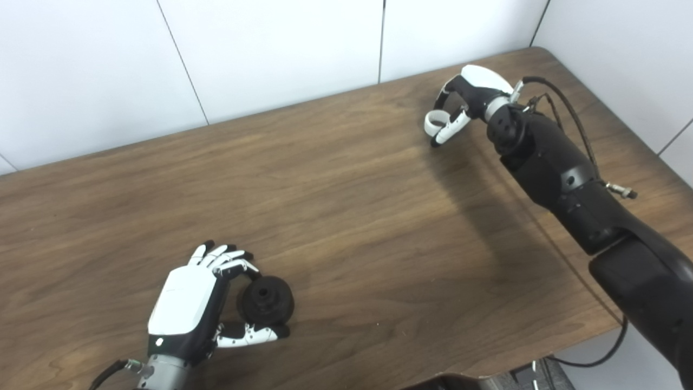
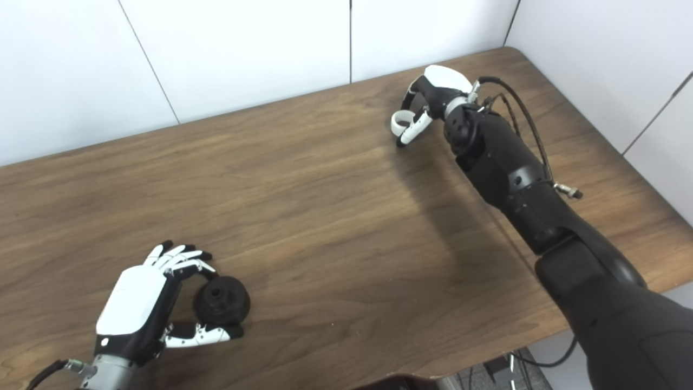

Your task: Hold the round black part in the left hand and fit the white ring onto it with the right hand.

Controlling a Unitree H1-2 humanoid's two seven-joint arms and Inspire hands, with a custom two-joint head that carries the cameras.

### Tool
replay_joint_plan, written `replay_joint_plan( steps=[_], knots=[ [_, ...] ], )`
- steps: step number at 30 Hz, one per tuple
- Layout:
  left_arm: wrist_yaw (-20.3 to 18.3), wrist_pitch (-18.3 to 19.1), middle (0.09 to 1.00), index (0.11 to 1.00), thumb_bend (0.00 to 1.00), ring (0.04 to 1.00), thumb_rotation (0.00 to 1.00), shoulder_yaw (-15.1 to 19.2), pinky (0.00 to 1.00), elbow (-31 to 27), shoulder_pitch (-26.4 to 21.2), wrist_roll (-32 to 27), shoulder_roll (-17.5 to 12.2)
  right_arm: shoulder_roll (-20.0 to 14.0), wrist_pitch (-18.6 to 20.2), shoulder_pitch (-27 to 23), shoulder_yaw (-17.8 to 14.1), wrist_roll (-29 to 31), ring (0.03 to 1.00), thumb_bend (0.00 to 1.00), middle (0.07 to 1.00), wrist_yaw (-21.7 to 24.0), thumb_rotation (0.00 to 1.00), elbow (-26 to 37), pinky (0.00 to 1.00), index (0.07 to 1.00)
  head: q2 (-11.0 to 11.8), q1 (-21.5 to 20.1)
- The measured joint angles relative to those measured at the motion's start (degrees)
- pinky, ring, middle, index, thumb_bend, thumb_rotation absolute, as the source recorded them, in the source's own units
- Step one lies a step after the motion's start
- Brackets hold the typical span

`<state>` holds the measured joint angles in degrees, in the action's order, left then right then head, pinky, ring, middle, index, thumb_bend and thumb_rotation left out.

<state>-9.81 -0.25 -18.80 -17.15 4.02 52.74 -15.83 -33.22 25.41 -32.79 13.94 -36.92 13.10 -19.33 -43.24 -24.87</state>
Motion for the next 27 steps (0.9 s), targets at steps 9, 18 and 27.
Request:
replay_joint_plan(
  steps=[9,18,27],
  knots=[
    [0.0,0.02,0.788,0.483,0.52,0.873,0.05,0.01,0.97,-0.04,0.12,0.02,0.01,0.0,0.0,0.0,0.0,0.0,0.955,0.52,0.886,0.0,0.15,-0.01,0.98,0.493,0.18,0.09],
    [-0.03,0.14,0.787,0.483,0.52,0.872,0.05,-0.03,0.97,-0.13,0.17,0.15,0.04,0.0,-0.06,0.0,0.0,0.01,0.949,0.52,0.874,0.0,0.15,-0.01,0.97,0.492,0.09,0.26],
    [0.02,0.41,0.785,0.483,0.52,0.874,0.05,-0.11,0.97,-0.26,0.13,0.16,0.06,-0.01,-1.59,0.14,-0.04,0.0,0.906,0.52,0.826,-0.67,0.13,-0.09,0.91,0.486,0.17,0.35]
  ],
)
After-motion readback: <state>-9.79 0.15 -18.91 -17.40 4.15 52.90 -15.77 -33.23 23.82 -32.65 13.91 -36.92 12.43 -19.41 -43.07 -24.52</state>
